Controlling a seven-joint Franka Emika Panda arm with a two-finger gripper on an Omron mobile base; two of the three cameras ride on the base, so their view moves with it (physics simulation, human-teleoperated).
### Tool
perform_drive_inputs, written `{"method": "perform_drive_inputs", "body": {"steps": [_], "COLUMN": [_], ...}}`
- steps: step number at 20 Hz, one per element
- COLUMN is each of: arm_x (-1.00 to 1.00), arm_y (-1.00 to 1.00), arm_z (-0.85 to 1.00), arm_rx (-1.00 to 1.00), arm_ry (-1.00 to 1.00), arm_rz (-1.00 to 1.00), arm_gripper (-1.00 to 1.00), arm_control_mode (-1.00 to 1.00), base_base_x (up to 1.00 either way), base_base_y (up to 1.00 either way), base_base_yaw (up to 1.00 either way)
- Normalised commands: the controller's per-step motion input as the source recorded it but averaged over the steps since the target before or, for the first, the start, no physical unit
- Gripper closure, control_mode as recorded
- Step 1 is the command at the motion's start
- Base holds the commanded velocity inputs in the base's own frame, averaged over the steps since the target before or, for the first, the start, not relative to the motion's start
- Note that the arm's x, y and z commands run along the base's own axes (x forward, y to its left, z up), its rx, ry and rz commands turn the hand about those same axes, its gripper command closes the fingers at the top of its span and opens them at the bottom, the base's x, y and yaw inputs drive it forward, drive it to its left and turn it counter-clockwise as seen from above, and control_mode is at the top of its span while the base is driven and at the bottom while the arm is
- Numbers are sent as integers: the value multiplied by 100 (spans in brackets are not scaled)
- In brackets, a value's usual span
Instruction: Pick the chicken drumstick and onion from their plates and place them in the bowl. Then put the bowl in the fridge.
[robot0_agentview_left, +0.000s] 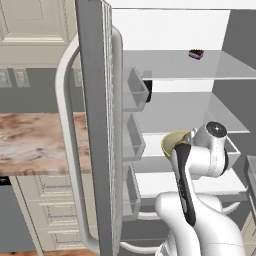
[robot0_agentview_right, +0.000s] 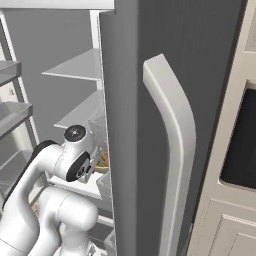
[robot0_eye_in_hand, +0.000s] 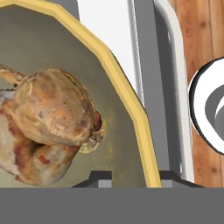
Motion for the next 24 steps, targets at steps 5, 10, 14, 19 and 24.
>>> {"method": "perform_drive_inputs", "body": {"steps": [5, 10, 14, 19, 24], "arm_x": [0, 0, 0, -4, -39], "arm_y": [0, 0, 0, 0, -1], "arm_z": [0, 0, 0, 0, 5], "arm_rx": [0, 0, 0, 0, 0], "arm_ry": [0, 0, 0, -1, -24], "arm_rz": [0, 0, 0, 0, -3], "arm_gripper": [100, 100, 100, 100, 100], "arm_control_mode": [100, -100, -100, -100, -100], "base_base_x": [0, 0, 0, 0, 0], "base_base_y": [0, 0, 0, 0, 0], "base_base_yaw": [0, 0, 0, 0, 0]}}
